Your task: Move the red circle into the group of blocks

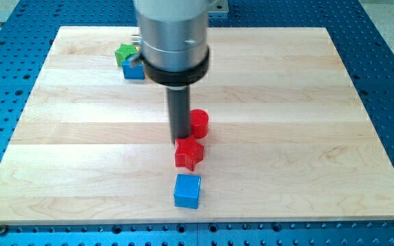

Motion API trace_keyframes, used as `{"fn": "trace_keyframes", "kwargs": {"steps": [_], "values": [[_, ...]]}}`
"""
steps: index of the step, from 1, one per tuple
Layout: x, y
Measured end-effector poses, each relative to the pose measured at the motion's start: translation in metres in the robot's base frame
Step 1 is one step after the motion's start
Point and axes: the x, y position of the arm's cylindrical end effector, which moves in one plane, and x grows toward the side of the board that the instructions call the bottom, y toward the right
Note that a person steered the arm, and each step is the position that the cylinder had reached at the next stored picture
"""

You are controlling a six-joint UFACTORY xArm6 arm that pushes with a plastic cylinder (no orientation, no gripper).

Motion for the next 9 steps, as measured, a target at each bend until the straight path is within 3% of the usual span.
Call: {"fn": "trace_keyframes", "kwargs": {"steps": [1,2,3,4,5,6,7,8,9], "values": [[-0.063,0.051],[-0.083,0.067],[-0.056,0.080],[-0.124,0.091],[-0.138,0.135],[-0.182,0.133],[-0.181,0.061],[-0.169,0.045],[-0.100,0.059]]}}
